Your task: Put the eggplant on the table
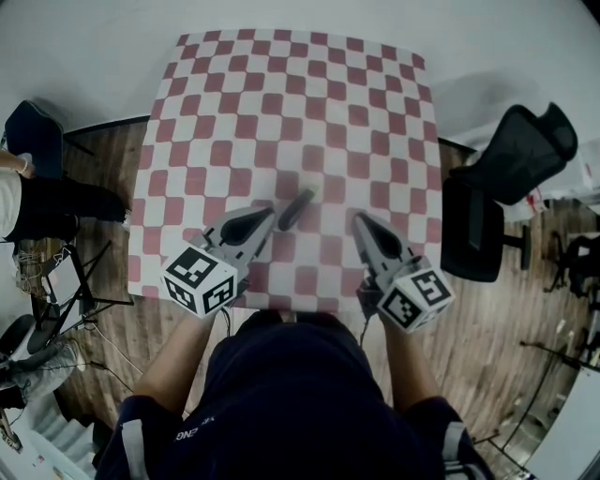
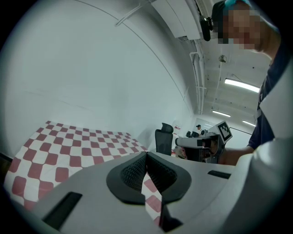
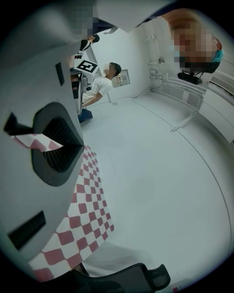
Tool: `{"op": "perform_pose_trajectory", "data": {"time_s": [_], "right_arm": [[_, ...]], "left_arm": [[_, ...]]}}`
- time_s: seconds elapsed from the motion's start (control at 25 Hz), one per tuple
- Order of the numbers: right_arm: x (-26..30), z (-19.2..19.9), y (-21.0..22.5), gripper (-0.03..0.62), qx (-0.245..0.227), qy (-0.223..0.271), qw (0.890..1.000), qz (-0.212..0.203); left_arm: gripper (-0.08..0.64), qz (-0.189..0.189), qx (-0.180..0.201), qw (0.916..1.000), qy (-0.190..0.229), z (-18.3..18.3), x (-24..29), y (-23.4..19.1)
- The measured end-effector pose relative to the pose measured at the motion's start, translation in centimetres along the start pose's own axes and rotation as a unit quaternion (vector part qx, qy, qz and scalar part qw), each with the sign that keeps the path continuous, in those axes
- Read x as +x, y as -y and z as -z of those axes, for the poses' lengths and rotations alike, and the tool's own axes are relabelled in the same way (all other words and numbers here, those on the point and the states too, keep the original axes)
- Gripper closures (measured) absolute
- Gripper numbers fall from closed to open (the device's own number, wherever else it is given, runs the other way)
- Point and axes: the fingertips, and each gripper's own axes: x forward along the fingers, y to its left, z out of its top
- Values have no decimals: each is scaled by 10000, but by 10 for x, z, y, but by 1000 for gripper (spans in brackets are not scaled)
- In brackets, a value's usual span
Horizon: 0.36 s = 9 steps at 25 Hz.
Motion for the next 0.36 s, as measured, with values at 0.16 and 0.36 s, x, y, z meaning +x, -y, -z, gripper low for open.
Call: {"op": "perform_pose_trajectory", "data": {"time_s": [0.16,0.36], "right_arm": [[1,-1,0,577,-8,-15,10000,-27],[3,-4,3,578,-30,-23,10000,-59]], "left_arm": [[534,-4,20,10000,2,-2,2,0],[534,-6,37,10000,11,-6,6,0]]}}
